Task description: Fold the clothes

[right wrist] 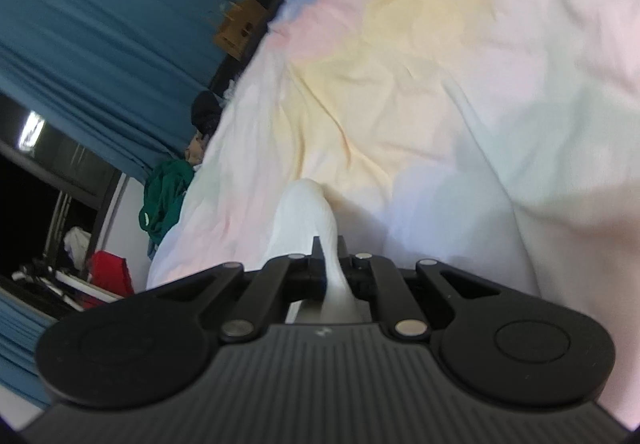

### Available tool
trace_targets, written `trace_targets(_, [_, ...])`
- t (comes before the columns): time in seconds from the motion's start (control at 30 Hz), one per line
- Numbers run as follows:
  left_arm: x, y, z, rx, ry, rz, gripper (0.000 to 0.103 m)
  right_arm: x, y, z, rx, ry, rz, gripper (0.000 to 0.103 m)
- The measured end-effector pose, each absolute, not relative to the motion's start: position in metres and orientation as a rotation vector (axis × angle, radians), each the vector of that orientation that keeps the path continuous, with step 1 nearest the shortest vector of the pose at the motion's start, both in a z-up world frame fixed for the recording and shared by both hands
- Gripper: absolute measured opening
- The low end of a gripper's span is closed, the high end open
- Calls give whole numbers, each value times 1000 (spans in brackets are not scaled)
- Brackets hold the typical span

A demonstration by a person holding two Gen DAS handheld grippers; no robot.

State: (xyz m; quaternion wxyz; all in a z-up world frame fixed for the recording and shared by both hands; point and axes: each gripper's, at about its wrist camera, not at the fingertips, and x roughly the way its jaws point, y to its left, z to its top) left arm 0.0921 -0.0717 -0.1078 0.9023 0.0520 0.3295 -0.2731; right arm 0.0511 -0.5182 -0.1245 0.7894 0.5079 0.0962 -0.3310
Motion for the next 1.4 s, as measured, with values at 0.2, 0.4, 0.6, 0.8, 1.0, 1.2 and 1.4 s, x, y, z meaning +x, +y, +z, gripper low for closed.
trace_targets(0.2, [76,-57,-81,64,619,-596,83,48,-510,-95,882,114,-802,6])
trace_targets(0.4, [76,-51,-70,65,606,-516,86,41,-518,-106,904,201,-903,6])
trace_targets(0.6, [96,-38,-76,20,682,-369,87,38,-519,-121,997,305,-961,11])
trace_targets(0.8, [111,-29,-79,-13,717,-270,87,33,-512,-115,1020,306,-979,62])
trace_targets(1.0, [122,7,-79,-269,767,-200,92,28,-506,-108,1047,314,-990,69])
trace_targets(1.2, [135,90,-111,-905,833,-113,92,19,-499,-106,1130,294,-972,69])
trace_targets(1.4, [136,138,-140,-1229,742,30,84,17,-489,-108,1241,257,-911,69])
